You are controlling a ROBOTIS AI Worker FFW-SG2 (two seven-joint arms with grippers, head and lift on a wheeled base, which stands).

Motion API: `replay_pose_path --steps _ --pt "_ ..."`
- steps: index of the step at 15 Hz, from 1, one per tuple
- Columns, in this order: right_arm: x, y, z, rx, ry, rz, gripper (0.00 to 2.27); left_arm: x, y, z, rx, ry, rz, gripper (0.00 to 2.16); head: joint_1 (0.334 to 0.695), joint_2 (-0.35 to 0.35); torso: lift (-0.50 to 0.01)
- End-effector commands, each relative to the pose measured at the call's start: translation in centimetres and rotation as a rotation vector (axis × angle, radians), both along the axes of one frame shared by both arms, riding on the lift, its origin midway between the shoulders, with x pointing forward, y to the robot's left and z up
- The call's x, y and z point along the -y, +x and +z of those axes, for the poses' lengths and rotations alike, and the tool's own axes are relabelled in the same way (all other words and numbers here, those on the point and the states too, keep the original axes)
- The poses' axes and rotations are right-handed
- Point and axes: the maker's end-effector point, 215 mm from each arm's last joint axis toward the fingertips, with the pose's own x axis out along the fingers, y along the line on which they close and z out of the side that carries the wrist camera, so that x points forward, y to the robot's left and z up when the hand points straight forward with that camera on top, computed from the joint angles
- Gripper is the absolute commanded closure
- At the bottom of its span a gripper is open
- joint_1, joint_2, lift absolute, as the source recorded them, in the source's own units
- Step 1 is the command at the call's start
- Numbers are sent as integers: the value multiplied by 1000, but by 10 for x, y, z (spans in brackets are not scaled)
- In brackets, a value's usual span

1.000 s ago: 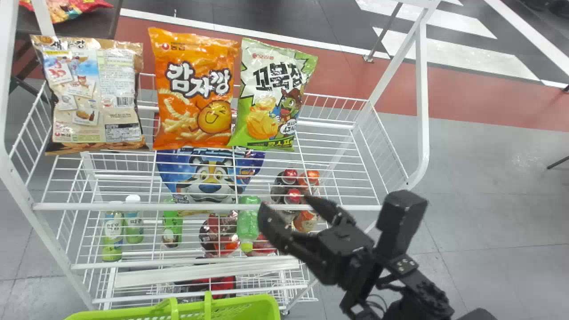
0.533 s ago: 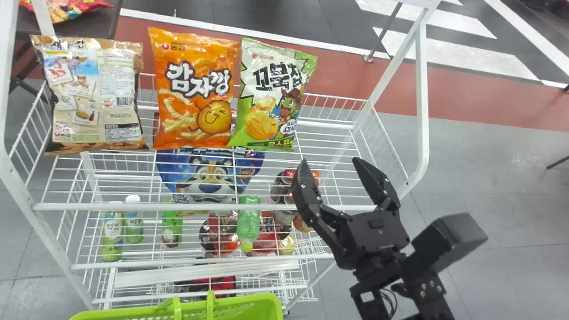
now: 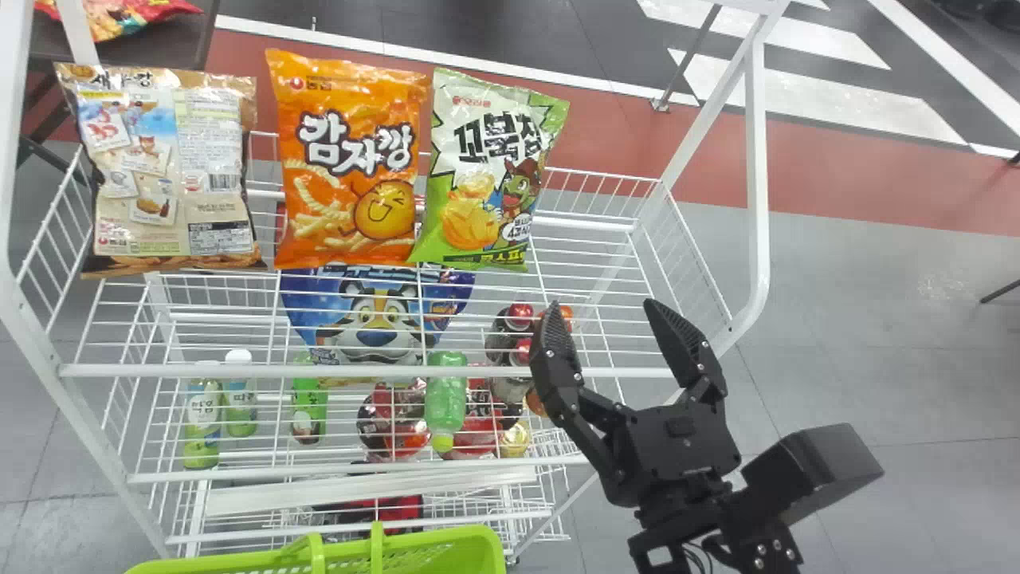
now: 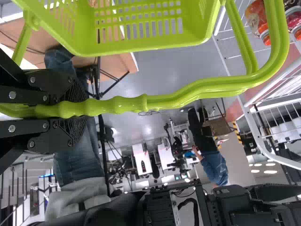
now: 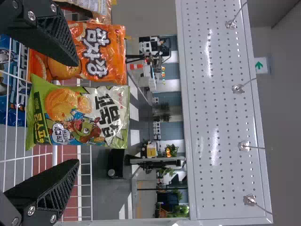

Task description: Hold basket handle with left hand then pick Saewookkang with right hand and place into basket

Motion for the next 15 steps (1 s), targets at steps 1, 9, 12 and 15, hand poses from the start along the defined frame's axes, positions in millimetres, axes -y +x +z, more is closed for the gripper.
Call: replay_pose_path --steps 1,9,12,15 --pt "0 0 0 -2 0 1 76 0 0 1 4 -3 4 1929 695 -350 -19" --pt "0 -3 0 -12 0 1 76 0 -3 3 4 -9 1 1929 695 -350 -19" --pt "0 -3 1 -11 1 1 76 0 -4 3 2 -8 2 1929 695 -350 -19" --pt "-1 -3 1 -14 0 1 76 0 -4 4 2 -8 2 1929 695 -350 -19"
